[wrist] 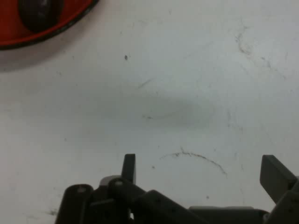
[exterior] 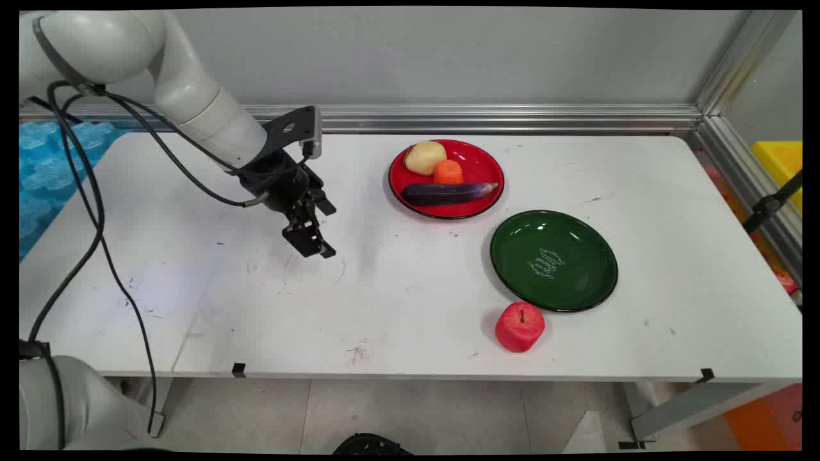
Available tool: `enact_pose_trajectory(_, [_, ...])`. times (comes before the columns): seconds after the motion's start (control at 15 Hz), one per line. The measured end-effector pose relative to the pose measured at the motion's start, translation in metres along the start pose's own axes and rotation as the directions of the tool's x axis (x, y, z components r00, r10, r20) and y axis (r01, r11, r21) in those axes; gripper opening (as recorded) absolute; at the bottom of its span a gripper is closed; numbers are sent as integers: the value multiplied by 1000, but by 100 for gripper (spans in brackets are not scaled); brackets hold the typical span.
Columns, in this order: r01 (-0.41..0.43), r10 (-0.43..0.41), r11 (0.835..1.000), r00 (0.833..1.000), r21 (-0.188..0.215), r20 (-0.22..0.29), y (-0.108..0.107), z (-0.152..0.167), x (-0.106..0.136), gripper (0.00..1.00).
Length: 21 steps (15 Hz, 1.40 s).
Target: Pick up the eggplant from the red plate
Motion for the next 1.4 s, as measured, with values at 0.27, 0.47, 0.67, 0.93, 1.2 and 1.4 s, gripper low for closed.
enact_pose_trajectory(0.27, [26,-26,1000,1000,-13,10,1,0,0,100])
enact_pose_trajectory(0.47, [52,-52,999,999,-13,8,-4,3,9,100])
enact_pose_trajectory(0.67, [62,-62,998,998,-3,-7,-13,7,26,100])
enact_pose_trajectory(0.93, [56,-54,998,997,41,-57,-36,16,69,100])
enact_pose_trajectory(1.2, [55,-46,995,994,85,-96,-60,25,106,100])
enact_pose_trajectory(1.4, [58,-46,992,993,111,-105,-81,40,130,100])
